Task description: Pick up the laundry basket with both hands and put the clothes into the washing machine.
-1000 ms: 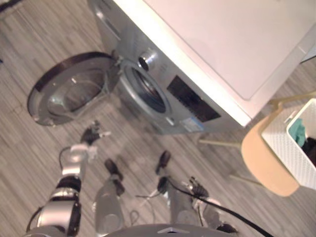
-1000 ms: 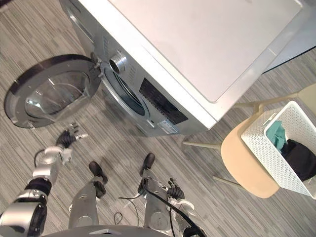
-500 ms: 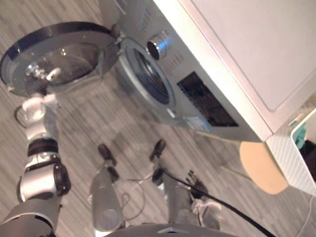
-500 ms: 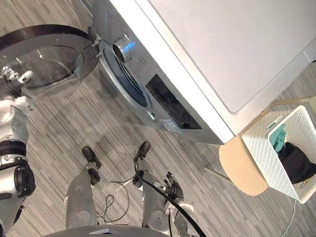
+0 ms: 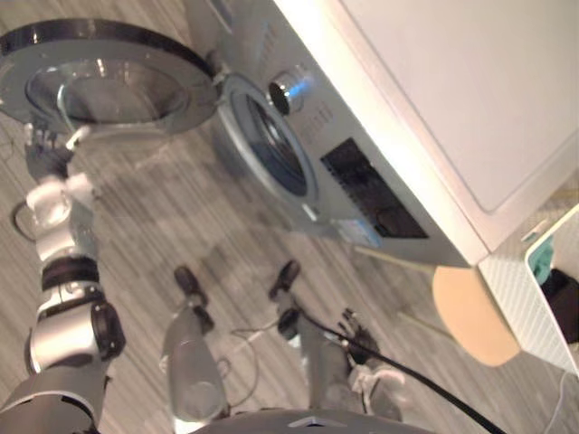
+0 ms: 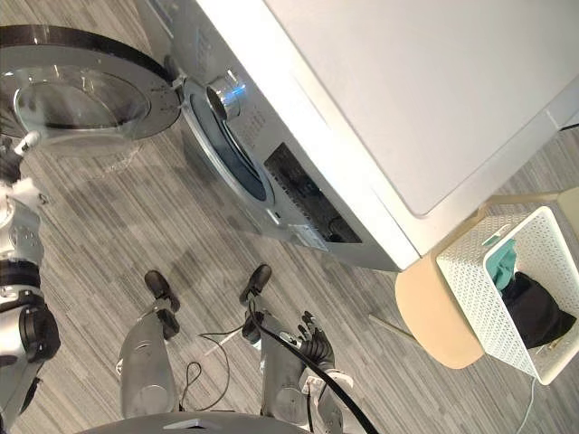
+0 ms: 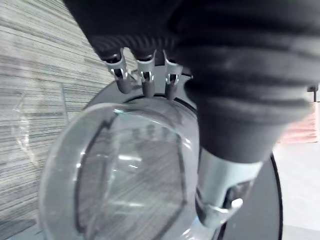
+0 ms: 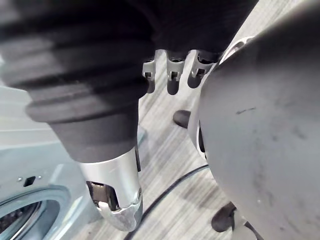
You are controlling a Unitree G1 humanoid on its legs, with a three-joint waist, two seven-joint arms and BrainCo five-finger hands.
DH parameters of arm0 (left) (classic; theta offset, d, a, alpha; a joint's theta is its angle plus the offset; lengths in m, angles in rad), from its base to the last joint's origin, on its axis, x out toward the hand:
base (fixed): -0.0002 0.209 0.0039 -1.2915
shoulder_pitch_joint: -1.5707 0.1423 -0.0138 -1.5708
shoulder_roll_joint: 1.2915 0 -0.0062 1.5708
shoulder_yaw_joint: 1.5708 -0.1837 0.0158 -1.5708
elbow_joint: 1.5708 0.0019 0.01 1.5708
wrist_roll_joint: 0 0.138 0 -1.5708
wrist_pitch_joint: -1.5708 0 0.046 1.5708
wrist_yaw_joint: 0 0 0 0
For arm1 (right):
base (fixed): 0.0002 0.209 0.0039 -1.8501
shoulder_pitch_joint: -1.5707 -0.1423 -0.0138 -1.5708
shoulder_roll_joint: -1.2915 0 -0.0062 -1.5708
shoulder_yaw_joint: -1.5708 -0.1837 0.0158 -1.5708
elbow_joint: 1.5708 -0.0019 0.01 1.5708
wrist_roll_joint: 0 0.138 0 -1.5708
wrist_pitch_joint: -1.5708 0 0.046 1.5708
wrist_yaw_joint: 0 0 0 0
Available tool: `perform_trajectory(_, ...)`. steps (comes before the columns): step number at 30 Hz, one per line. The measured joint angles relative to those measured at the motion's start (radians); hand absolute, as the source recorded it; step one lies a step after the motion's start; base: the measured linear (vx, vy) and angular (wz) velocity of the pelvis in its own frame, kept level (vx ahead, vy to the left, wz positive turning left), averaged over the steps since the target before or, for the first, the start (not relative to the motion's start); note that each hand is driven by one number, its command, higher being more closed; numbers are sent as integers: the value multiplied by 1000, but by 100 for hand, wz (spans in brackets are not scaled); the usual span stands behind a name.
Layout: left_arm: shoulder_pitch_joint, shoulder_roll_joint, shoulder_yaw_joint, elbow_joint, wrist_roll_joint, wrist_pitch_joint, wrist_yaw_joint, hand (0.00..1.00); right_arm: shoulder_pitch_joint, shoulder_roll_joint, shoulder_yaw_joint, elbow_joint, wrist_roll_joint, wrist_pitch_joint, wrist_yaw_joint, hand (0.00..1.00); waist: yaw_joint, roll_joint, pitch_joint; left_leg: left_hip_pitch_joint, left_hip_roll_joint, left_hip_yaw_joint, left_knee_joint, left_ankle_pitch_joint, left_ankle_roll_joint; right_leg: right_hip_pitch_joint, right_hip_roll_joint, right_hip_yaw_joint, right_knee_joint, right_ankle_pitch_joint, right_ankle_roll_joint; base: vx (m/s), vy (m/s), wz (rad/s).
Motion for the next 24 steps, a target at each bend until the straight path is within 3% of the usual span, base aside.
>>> perform_trajectory(3, 107, -88, -15, 17, 29, 1, -17, 0, -1, 0, -7, 9, -2, 0, 0, 0, 4, 0, 0, 99, 8, 71, 34, -35, -14, 29, -17, 41, 80, -38, -6, 96, 47, -39)
perform_trajectory(6, 226, -208, -76, 64, 56, 1, -31, 0, -8, 0, -30, 47, -39, 0, -2, 0, -14, 8, 1, 225, 15, 145, 115, -116, -12, 76, -31, 117, 150, -68, 2, -5, 104, -68)
perform_trajectory(9, 328, -293, -156, 136, 71, -2, -45, 0, -40, -1, -49, 103, -53, 4, -21, 0, -62, 20, -2, 286, 18, 220, 191, -199, -15, 64, -37, 198, 185, -71, 10, -108, 133, -79)
perform_trajectory(10, 366, -311, -180, 161, 74, -1, -47, 0, -73, -7, -66, 130, -71, 5, -28, 0, -86, 21, -2, 307, 17, 249, 205, -219, -7, 63, -49, 188, 183, -98, -7, -95, 86, -67)
perform_trajectory(12, 443, -340, -194, 168, 73, 0, -52, 0, -127, -24, -72, 201, -79, 18, -43, 0, -93, 48, 4, 362, 30, 328, 189, -209, -7, 87, -116, 72, 232, -148, -65, -61, 44, -79)
perform_trajectory(13, 460, -343, -204, 168, 73, 0, -53, 0, -133, -25, -76, 213, -79, 21, -44, 0, -94, 41, 0, 376, 31, 341, 198, -211, -6, 92, -139, 44, 275, -164, -79, -8, -48, -78)
perform_trajectory(14, 516, -351, -213, 167, 68, 2, -61, 0, -148, -31, -90, 256, -79, 21, -64, 0, -91, 39, -9, 410, 40, 354, 247, -233, -23, 126, -148, 3, 302, -152, -46, 24, -70, -59)
perform_trajectory(16, 562, -366, -213, 188, 53, 5, -66, 0, -164, -52, -87, 281, -80, 17, -77, 0, -96, 79, -21, 436, 67, 353, 248, -234, -22, 144, -96, 2, 269, -118, -65, 33, -148, -95)
perform_trajectory(17, 593, -385, -223, 204, 52, 6, -70, 0, -170, -64, -85, 292, -80, 16, -85, 0, -97, 104, -40, 481, 71, 373, 225, -233, -21, 162, -58, 2, 213, -130, -68, 18, -165, -114)
perform_trajectory(18, 603, -389, -241, 204, 51, 6, -70, 0, -177, -65, -86, 305, -79, 17, -86, 0, -97, 111, -44, 503, 69, 392, 209, -226, -24, 173, -59, -19, 203, -161, -69, 5, -110, -104)
perform_trajectory(19, 613, -393, -279, 204, 51, 6, -73, 0, -183, -66, -94, 317, -79, 19, -88, 0, -106, 123, -56, 528, 60, 420, 171, -205, -13, 196, -89, -106, 219, -223, -65, -4, -80, -60)
perform_trajectory(20, 628, -395, -322, 198, 51, 6, -78, 0, -183, -66, -93, 320, -80, 21, -87, 0, -115, 122, -79, 558, 65, 440, 159, -193, -34, 218, -142, -149, 308, -248, -64, 5, -99, -54)
perform_trajectory(21, 623, -394, -333, 194, 51, 5, -81, 0, -168, -66, -87, 323, -80, 21, -88, 0, -115, 110, -88, 581, 60, 455, 172, -196, -62, 220, -148, -155, 320, -233, -33, 25, -186, -88)
perform_trajectory(23, 650, -400, -333, 200, 44, 6, -86, 0, -178, -60, -52, 328, -81, 15, -86, 0, -109, 140, -120, 649, 152, 477, 223, -171, -52, 244, -5, -69, 252, -224, -57, 43, -272, -142)
perform_trajectory(24, 659, -400, -332, 198, 42, 6, -85, 0, -176, -60, -42, 331, -83, 15, -86, 0, -107, 144, -133, 661, 181, 480, 256, -154, -43, 247, 26, -47, 229, -230, -67, 48, -234, -163)
